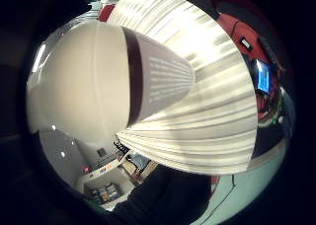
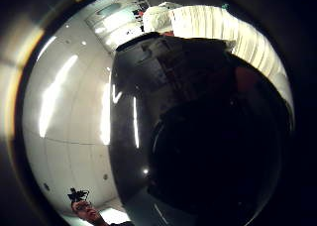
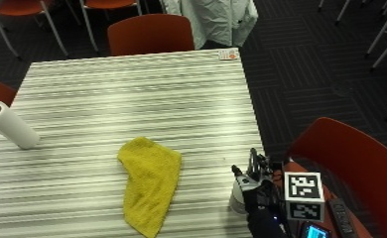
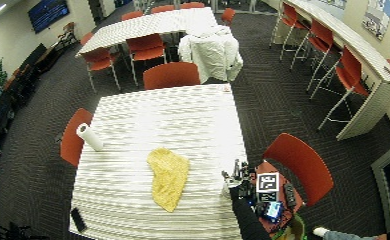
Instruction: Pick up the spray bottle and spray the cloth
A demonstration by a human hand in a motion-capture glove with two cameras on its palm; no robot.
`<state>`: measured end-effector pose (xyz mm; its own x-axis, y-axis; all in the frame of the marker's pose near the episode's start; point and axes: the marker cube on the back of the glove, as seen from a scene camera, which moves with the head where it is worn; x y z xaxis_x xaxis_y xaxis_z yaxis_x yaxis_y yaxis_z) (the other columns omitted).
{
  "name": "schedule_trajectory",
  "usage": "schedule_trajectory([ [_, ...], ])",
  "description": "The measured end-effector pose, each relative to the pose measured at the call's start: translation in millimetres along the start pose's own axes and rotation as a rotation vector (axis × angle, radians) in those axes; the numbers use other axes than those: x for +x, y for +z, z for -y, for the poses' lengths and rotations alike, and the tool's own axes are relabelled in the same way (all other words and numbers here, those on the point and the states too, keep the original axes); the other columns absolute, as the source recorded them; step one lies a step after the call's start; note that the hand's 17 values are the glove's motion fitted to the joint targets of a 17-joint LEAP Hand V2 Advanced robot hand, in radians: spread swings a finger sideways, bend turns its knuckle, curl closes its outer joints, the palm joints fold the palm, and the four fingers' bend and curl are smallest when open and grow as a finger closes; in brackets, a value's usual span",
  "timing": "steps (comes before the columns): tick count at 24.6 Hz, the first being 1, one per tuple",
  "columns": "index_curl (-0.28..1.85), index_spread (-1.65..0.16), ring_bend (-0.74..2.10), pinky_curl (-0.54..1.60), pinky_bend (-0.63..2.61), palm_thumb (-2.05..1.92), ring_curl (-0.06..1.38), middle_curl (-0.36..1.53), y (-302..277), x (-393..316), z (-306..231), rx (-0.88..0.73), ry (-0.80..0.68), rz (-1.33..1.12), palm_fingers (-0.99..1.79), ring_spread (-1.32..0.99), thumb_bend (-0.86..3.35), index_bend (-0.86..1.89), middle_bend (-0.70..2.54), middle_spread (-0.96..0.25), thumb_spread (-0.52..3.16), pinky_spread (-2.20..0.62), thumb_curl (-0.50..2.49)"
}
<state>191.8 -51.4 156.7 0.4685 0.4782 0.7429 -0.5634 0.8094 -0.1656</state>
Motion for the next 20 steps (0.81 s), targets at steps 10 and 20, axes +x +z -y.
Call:
schedule_trajectory([
  [10,0.4,-0.21,0.42,0.2,0.0,1.14,0.35,0.45,1,1,3,-0.006,-0.083,0.093,0.81,0.02,0.09,0.51,0.48,-0.01,1.07,0.13,0.6],
  [20,0.51,-0.14,0.54,0.17,0.07,1.2,0.45,0.53,-12,10,2,0.004,-0.056,0.042,0.82,-0.07,0.09,0.55,0.58,-0.03,1.03,0.07,0.64],
])
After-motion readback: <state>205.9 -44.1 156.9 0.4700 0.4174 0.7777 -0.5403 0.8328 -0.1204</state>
